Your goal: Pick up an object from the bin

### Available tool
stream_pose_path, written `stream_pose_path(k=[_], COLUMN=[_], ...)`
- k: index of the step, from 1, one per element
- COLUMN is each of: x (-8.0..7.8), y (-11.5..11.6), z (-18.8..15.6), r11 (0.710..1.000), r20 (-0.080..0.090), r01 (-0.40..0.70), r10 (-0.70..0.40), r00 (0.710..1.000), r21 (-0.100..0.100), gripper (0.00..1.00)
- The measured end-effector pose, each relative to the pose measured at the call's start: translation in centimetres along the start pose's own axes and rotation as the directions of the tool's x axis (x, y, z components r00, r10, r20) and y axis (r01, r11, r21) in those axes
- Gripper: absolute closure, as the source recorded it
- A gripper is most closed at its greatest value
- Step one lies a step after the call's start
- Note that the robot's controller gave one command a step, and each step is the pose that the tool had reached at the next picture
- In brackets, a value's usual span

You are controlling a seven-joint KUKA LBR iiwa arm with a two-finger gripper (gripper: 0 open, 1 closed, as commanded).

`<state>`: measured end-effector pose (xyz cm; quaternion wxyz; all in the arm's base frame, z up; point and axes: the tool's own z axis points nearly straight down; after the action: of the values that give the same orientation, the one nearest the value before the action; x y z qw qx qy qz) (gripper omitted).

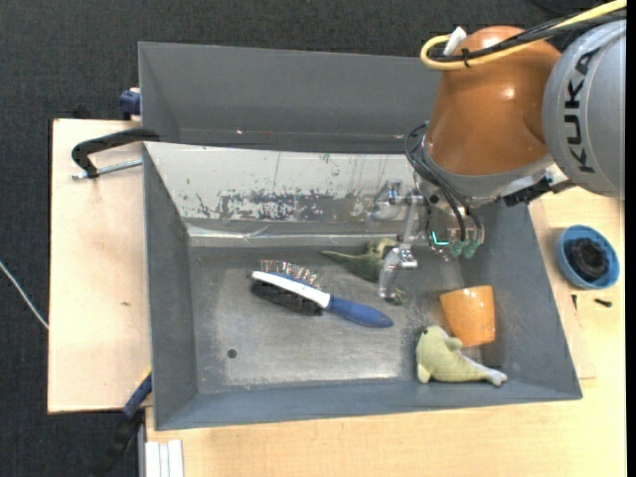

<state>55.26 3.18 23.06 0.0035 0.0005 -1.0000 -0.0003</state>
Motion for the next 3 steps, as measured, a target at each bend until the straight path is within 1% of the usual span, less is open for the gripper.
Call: stream_pose_path(k=[1,2,3], x=[0.5,0.9,0.4], y=[6.3,9.4,9.4], z=[16.0,12.8,12.6], r11=[0.998,0.999,0.998], r20=[0.015,0.015,0.012], r01=[0.064,0.042,-0.066], r10=[-0.064,-0.042,0.066], r00=[0.998,0.999,0.998], r21=[-0.001,-0.003,-0.003], gripper=[0.0,0.0,0.0])
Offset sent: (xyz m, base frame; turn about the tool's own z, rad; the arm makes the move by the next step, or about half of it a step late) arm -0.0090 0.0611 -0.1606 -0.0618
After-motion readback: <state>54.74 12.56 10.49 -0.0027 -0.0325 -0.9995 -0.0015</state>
